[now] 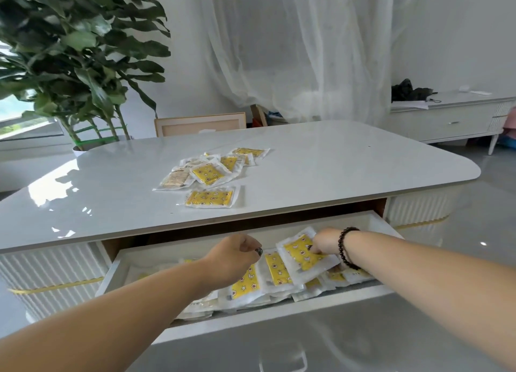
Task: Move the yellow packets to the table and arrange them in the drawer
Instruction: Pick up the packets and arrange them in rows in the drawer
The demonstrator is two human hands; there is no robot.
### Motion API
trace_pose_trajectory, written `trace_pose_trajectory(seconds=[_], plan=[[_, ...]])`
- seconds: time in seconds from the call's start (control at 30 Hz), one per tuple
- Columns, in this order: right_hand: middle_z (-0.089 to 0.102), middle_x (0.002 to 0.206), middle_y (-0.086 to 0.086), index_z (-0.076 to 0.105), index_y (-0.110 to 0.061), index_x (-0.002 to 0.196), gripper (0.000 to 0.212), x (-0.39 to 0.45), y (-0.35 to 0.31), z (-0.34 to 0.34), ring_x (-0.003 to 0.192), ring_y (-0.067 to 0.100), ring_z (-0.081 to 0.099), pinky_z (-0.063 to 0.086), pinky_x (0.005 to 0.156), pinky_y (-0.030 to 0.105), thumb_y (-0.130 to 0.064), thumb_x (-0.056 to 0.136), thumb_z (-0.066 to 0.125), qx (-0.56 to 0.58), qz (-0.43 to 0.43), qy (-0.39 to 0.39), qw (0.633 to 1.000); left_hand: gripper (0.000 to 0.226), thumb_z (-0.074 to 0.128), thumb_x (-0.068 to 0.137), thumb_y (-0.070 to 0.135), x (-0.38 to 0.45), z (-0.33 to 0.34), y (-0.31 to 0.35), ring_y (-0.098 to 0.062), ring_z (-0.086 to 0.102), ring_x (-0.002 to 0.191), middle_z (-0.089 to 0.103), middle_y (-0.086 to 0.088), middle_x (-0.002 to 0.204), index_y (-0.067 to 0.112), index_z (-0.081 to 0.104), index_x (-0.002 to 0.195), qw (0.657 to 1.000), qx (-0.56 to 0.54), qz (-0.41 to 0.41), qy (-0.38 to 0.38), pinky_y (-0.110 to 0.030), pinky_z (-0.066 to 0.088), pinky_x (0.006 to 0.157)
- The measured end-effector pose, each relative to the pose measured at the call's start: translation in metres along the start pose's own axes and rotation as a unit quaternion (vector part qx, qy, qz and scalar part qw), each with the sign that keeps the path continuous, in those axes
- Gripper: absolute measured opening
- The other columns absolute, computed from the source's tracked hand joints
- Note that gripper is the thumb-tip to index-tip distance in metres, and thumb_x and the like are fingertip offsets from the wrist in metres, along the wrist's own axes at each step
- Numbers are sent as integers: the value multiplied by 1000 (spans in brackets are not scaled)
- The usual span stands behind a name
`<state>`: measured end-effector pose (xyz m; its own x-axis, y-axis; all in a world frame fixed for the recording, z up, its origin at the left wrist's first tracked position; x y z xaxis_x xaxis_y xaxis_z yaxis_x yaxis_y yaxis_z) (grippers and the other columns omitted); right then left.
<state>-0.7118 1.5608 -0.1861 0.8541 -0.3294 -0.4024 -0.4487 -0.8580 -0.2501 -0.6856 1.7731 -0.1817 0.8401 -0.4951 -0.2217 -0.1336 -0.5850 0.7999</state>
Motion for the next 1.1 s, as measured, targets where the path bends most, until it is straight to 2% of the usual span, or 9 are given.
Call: trace_pose_trajectory(seconds=[0.13,0.27,0.4,0.47,0.57,0.67,0.77,0.93,1.1], plan=[[56,123,10,50,-3,131,37,21,-5,14,119,22,54,43,95,29,-22,102,37,-5,21,-6,1000,18,51,95,16,17,7,-4,-17,57,88,62,0,104,21,59,110,1000,-8,-12,-10,-31,51,83],[55,99,5,54,-7,121,31,38,4,28,84,17,51,41,62,22,-25,97,46,45,67,19,997,18,51,94,11,28,7,-7,-22,58,92,65,-8,116,23,60,105,999,-24,-24,-20,-34,51,84],[47,71,-1,53,-11,88,16,39,9,33,59,11,46,36,48,21,-26,93,49,42,79,68,994,16,52,95,11,32,5,-5,-17,62,104,66,-6,116,20,59,106,999,-29,-27,-16,-30,52,83],[46,70,-1,52,-10,80,19,37,10,34,60,12,47,36,48,20,-25,93,50,27,73,78,994,18,54,95,11,30,2,-2,-14,63,102,67,-6,115,16,60,110,999,-33,-22,-14,-27,51,82],[52,80,2,55,-10,94,11,28,6,32,71,17,53,39,51,21,-21,92,51,-8,51,93,994,19,56,94,12,24,-4,5,-12,64,97,70,-5,111,13,63,111,999,-35,-11,-7,-27,51,82],[61,98,5,54,-10,104,16,16,1,26,77,21,55,45,59,25,-16,89,51,-55,26,122,991,17,56,94,13,14,-15,12,-12,65,96,71,-4,109,15,64,109,999,-35,2,3,-24,50,79],[60,83,1,53,-12,83,8,3,-12,15,68,18,54,44,55,24,-17,88,50,-91,-6,130,987,18,54,94,12,4,-31,15,-10,64,93,71,-3,108,14,63,110,999,-38,8,20,-24,50,79],[42,57,0,41,-14,58,32,-18,-54,-9,49,15,40,31,44,20,-22,86,54,-21,-68,134,988,15,53,94,10,-6,-58,14,-13,66,93,73,-3,102,14,64,102,996,-43,13,78,-27,50,77],[58,68,6,59,-7,70,19,-27,-93,-36,61,20,55,47,57,24,-20,82,56,88,-121,167,974,13,56,90,10,-4,-82,10,-23,67,101,72,-8,105,19,65,93,989,-54,6,138,-27,49,71]])
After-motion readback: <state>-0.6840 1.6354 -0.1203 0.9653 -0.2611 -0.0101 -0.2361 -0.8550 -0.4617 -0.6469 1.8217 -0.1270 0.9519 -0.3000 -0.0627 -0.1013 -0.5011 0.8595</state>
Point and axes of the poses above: each hand's wrist, its own x-axis towards the middle knuckle, its own z-axis out of the palm, y = z × x, the point moved 1 cm from there along x, towards the middle knuckle
